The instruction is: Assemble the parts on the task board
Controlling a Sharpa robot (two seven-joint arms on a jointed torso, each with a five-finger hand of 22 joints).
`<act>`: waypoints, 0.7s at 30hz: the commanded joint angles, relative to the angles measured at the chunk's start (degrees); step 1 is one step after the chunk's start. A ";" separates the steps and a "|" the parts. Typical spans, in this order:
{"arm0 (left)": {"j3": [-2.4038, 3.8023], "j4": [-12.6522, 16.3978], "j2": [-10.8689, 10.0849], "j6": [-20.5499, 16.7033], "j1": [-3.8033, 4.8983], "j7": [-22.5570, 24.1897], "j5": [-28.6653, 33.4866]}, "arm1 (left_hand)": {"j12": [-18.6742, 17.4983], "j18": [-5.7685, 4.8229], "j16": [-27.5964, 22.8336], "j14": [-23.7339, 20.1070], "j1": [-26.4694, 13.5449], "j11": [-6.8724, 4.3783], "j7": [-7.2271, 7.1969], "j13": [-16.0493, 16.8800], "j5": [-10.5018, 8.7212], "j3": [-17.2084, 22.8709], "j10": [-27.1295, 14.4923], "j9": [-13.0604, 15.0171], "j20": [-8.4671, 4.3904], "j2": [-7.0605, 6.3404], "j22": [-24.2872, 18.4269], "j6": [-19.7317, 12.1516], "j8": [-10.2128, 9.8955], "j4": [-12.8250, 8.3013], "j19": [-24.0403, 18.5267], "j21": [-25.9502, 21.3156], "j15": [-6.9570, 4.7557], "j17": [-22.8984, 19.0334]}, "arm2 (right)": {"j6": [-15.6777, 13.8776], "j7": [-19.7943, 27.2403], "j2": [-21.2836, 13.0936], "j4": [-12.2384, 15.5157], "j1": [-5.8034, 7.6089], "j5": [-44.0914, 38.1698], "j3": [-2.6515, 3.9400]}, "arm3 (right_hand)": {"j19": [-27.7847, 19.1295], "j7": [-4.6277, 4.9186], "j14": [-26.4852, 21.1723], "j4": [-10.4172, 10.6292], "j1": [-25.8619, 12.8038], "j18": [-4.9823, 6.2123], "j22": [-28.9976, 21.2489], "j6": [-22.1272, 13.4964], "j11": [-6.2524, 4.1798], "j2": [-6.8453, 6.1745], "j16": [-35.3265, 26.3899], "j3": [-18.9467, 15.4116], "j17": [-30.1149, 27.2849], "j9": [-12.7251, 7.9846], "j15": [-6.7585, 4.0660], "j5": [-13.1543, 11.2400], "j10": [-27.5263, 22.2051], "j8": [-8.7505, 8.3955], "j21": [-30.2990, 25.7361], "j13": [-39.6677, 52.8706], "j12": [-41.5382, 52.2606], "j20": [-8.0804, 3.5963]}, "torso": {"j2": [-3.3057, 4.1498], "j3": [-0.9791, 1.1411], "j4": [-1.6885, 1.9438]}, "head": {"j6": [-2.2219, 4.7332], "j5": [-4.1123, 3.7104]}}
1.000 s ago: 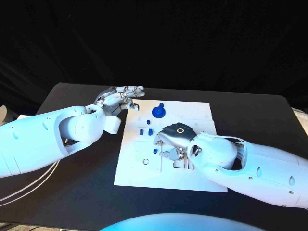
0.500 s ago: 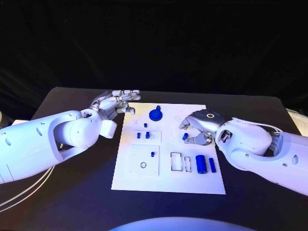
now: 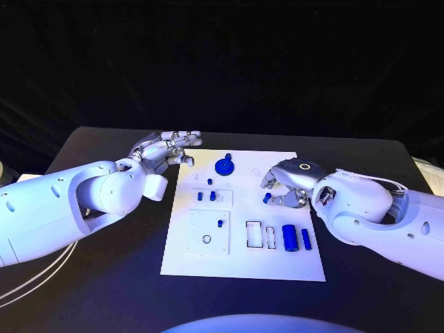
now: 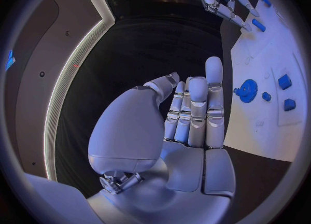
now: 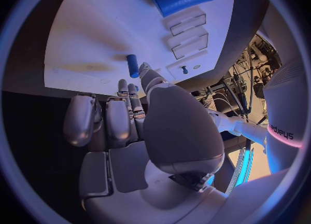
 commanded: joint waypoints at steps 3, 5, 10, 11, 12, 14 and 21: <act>0.02 0.14 0.12 1.12 0.03 0.35 0.08 | 0.28 0.54 -0.35 -0.36 0.13 0.11 0.04 -0.06 0.10 -0.46 -0.32 -0.06 0.03 0.57 -0.10 -0.38 0.26 -0.01 -0.54 -0.31 0.02 -0.05 | 2.29 1.66 0.75 -0.74 -0.07 0.29 -0.07 | 0.33 0.01 2.53 0.07 1.17 0.34 0.20 2.49 -0.03 1.95 0.16 1.70 -0.03 0.34 0.26 0.20 2.82 0.77 -0.19 0.06 0.95 0.25 | 0.03 -0.05 -0.02 | -0.01 0.00; 0.02 0.15 0.12 1.13 0.03 0.34 0.08 | 0.28 0.54 -0.35 -0.36 0.13 0.11 0.04 -0.06 0.10 -0.46 -0.32 -0.06 0.03 0.57 -0.10 -0.38 0.26 -0.01 -0.54 -0.31 0.02 -0.05 | 2.93 1.85 0.99 -1.08 -0.10 0.34 -0.10 | 0.40 0.17 2.54 -0.05 1.71 0.34 0.31 3.53 -0.23 2.46 0.27 2.35 0.04 0.51 0.11 0.17 3.96 1.11 -0.12 0.07 1.19 0.19 | 0.03 -0.03 -0.01 | -0.05 -0.05; 0.02 0.16 0.06 1.11 0.03 0.34 0.08 | 0.28 0.54 -0.35 -0.36 0.13 0.11 0.04 -0.06 0.10 -0.46 -0.32 -0.06 0.03 0.57 -0.10 -0.38 0.26 -0.01 -0.54 -0.31 0.02 -0.05 | 4.07 2.00 1.56 -1.92 -0.35 0.30 -0.16 | 0.52 0.39 2.56 -0.24 2.33 0.32 0.47 4.73 -0.43 2.70 0.48 3.32 0.20 0.65 -0.09 0.17 5.37 1.30 -0.01 -0.03 1.07 0.02 | 0.08 0.02 0.01 | -0.27 0.02; 0.02 0.15 0.06 1.11 0.03 0.34 0.08 | 0.28 0.54 -0.35 -0.36 0.13 0.11 0.04 -0.06 0.10 -0.46 -0.32 -0.06 0.03 0.57 -0.10 -0.38 0.26 -0.01 -0.54 -0.31 0.02 -0.05 | 4.20 1.99 1.65 -2.03 -0.41 0.22 -0.17 | 0.51 0.40 2.56 -0.25 2.34 0.32 0.46 4.76 -0.43 2.69 0.49 3.35 0.20 0.65 -0.09 0.17 5.41 1.29 -0.02 -0.04 1.05 0.01 | 0.07 0.02 0.01 | -0.29 0.02; 0.02 0.15 0.05 1.11 0.03 0.33 0.08 | 0.28 0.54 -0.35 -0.36 0.13 0.11 0.04 -0.06 0.10 -0.46 -0.32 -0.06 0.03 0.57 -0.10 -0.38 0.26 -0.01 -0.54 -0.31 0.02 -0.05 | 4.32 1.98 1.74 -2.15 -0.47 0.14 -0.18 | 0.53 0.42 2.56 -0.27 2.38 0.32 0.49 4.85 -0.44 2.65 0.51 3.43 0.21 0.66 -0.11 0.17 5.51 1.28 0.00 -0.05 1.00 -0.01 | 0.03 0.01 -0.01 | -0.32 0.04; 0.02 0.14 0.05 1.12 0.03 0.34 0.07 | 0.28 0.54 -0.35 -0.36 0.13 0.11 0.04 -0.06 0.10 -0.46 -0.32 -0.06 0.03 0.57 -0.10 -0.38 0.26 -0.01 -0.54 -0.31 0.02 -0.05 | 4.47 1.95 1.85 -2.30 -0.57 0.01 -0.19 | 0.54 0.43 2.56 -0.28 2.40 0.31 0.50 4.89 -0.45 2.62 0.52 3.47 0.22 0.66 -0.12 0.17 5.57 1.27 0.01 -0.06 0.97 -0.02 | 0.03 0.00 0.04 | -0.39 0.06; 0.02 0.11 0.04 1.14 0.03 0.31 0.07 | 0.28 0.54 -0.35 -0.36 0.13 0.11 0.04 -0.06 0.10 -0.46 -0.32 -0.06 0.03 0.57 -0.10 -0.38 0.26 -0.01 -0.54 -0.31 0.02 -0.05 | 4.72 1.86 2.10 -2.73 -0.72 -0.39 -0.21 | 0.54 0.46 2.56 -0.30 2.42 0.32 0.49 5.00 -0.46 2.53 0.54 3.57 0.22 0.66 -0.13 0.17 5.70 1.25 0.01 -0.08 0.88 -0.04 | 0.05 0.04 -0.09 | -0.40 0.11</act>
